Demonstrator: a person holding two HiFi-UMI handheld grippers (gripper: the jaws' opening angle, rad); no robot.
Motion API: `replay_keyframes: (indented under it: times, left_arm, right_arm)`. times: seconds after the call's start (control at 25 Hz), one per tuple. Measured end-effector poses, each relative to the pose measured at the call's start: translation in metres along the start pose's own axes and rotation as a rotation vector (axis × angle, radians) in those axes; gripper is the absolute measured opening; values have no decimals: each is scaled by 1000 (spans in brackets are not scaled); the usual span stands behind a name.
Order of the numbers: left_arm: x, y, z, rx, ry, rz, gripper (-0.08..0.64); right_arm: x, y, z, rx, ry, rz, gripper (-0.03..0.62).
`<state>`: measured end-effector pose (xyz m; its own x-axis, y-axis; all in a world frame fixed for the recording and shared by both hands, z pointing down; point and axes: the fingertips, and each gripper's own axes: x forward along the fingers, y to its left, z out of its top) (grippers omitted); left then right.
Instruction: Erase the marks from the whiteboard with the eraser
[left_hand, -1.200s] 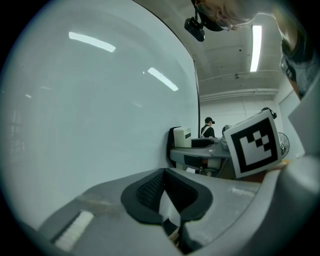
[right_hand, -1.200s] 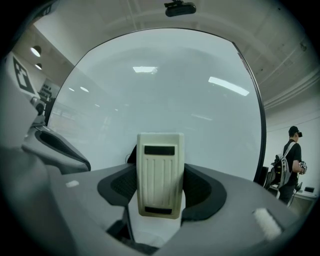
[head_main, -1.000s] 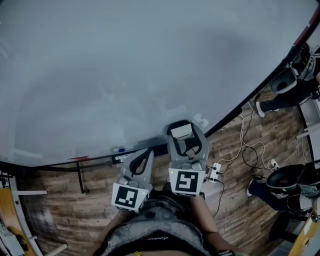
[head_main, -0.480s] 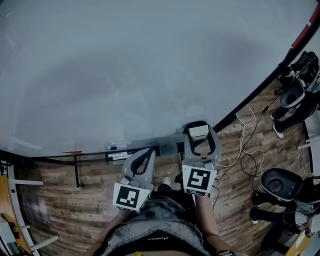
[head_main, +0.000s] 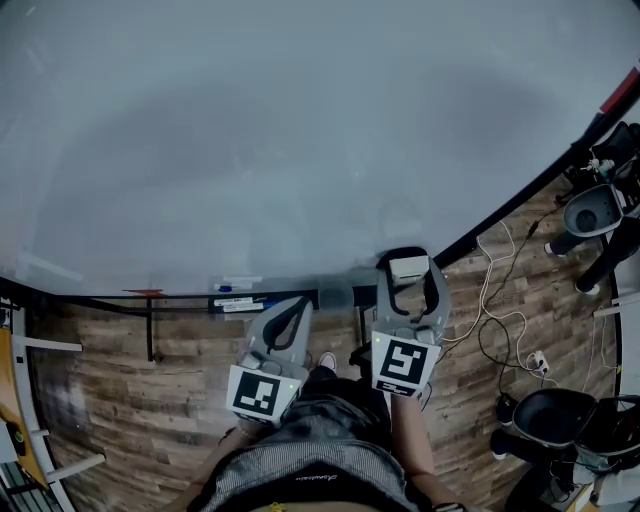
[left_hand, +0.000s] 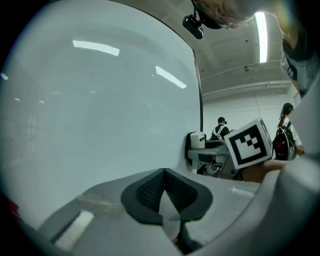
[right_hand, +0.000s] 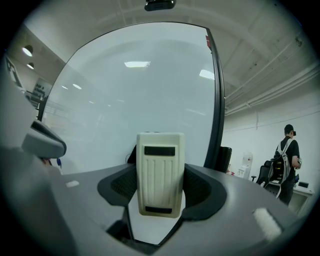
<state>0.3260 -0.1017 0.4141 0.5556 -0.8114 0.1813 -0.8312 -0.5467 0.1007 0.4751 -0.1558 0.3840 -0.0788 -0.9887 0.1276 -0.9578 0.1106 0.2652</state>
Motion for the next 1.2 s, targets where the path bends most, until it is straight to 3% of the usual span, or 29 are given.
replay_keyframes:
  times: [0.2,0.48,0.6,0.68,0.92,1.2]
  left_arm:
    - [-15,16,-2,0,-4,14,3]
    - [-48,62,4,6,-6,-3,3]
    - [-68,86,4,-13,-10,-8,3]
    - [-82,105,1,22,-23,-28,3]
    - [-152,185,-10,18,-38,-43,3]
    - [-149,188,-3,28,-17,-40,3]
  right_arm:
    - [1,13,5,15,1,-5,261]
    - [-2,66,29,68,-21,-14,261]
    - [-2,105,45,78,-32,-1,261]
    - [-2,136,55,75,-34,14,261]
    - [-9,250,82,30,-44,14,261]
    - [-3,248,85,40,-33,16,261]
